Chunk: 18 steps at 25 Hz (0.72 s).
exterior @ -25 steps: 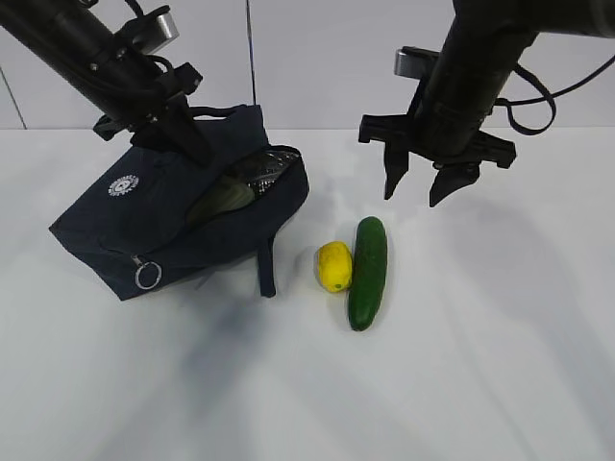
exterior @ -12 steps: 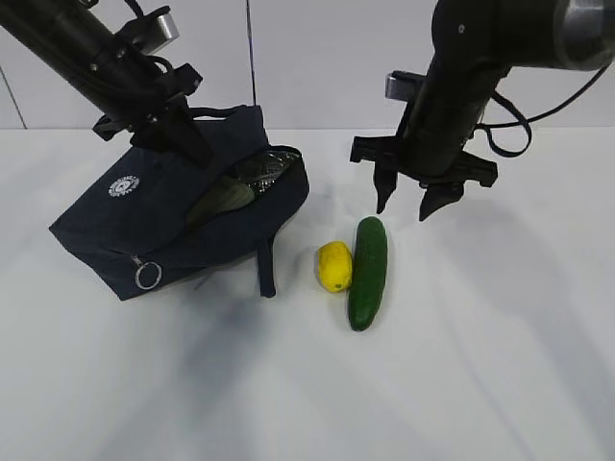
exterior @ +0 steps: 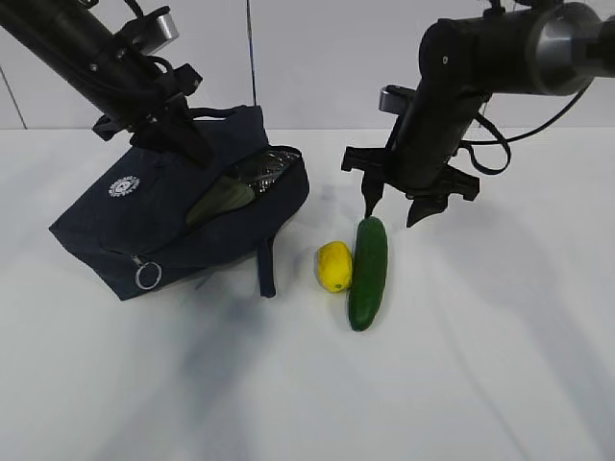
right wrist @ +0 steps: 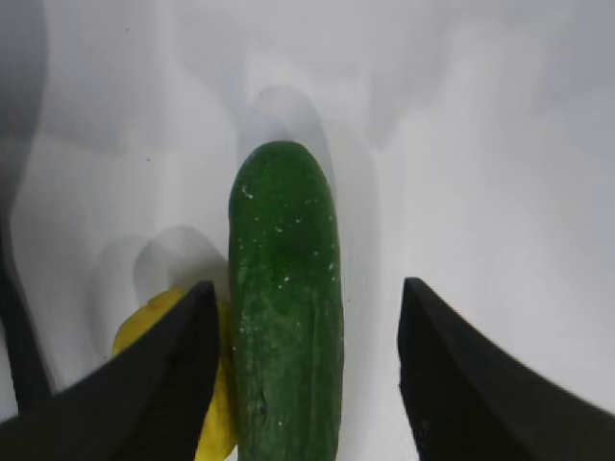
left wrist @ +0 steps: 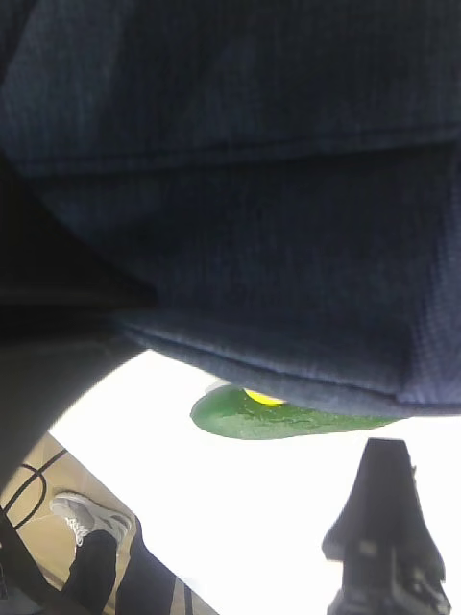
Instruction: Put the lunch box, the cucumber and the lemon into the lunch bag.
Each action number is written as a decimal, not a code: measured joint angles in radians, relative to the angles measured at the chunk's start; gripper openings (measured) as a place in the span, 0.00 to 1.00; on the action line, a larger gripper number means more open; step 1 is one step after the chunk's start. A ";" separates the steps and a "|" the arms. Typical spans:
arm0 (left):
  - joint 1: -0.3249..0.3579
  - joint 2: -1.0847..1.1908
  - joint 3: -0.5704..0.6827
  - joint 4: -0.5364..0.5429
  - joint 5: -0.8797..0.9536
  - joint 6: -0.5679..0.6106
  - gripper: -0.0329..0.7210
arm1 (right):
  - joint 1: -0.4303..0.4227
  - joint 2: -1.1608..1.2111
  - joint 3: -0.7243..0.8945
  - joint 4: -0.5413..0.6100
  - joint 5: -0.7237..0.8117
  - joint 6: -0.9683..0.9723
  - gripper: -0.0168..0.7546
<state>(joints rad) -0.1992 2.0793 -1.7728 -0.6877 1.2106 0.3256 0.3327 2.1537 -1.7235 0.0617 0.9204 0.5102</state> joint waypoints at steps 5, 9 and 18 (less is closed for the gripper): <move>0.000 0.000 0.000 0.000 0.000 0.000 0.03 | 0.000 0.034 0.000 0.020 -0.008 0.008 0.61; 0.000 0.000 0.000 0.000 0.000 0.000 0.03 | 0.004 0.046 0.000 0.034 -0.033 0.010 0.61; 0.000 0.000 0.000 0.000 0.000 0.000 0.03 | 0.008 0.060 0.000 0.043 -0.054 0.010 0.61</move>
<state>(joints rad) -0.1992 2.0793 -1.7728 -0.6877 1.2106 0.3256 0.3403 2.2140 -1.7235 0.1043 0.8666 0.5203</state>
